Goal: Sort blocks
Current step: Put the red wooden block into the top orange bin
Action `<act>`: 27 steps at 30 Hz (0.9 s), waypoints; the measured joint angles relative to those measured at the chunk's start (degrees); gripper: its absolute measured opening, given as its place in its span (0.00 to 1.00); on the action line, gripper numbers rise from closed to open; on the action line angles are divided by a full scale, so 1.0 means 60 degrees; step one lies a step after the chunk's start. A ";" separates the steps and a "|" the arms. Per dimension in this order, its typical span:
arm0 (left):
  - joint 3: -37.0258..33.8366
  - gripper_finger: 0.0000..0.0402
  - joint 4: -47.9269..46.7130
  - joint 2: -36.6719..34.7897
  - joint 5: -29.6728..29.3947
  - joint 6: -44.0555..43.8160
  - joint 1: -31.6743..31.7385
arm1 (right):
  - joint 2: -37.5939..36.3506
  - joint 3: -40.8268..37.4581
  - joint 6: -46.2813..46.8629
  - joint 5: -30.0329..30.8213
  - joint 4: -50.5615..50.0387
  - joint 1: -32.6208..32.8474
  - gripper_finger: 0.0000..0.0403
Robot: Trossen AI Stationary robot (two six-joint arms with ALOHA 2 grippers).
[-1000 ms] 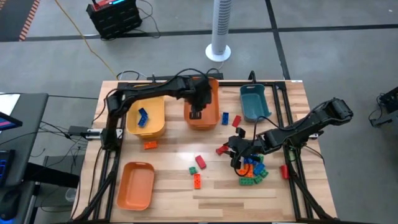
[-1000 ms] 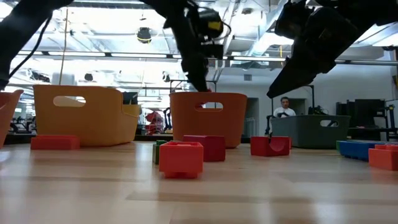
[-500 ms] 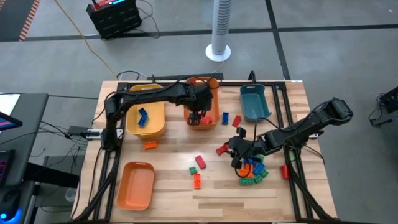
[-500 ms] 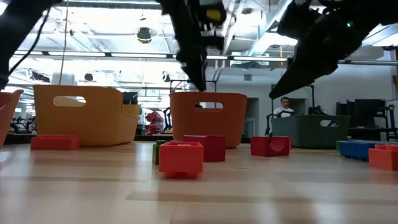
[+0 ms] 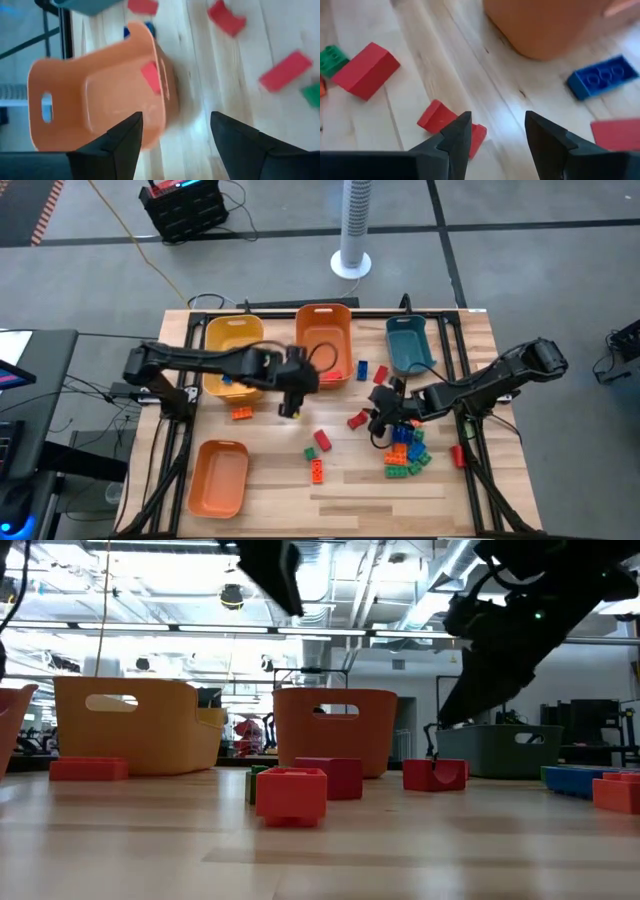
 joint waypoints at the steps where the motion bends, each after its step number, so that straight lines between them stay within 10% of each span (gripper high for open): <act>1: -0.0362 0.56 0.0139 -0.0227 -0.0105 -0.0182 -0.0102 | 0.0014 0.0000 0.0156 -0.0008 -0.0083 -0.0002 0.50; 18: -0.2553 0.55 0.1197 -0.2762 -0.0615 -0.1847 -0.0390 | 0.2864 0.1884 0.0783 -0.0440 -0.1630 0.0172 0.48; 27: -0.2553 0.55 0.1088 -0.2813 -0.0580 -0.2023 -0.0399 | 0.3238 0.1930 0.0526 -0.1068 -0.1408 -0.0196 0.26</act>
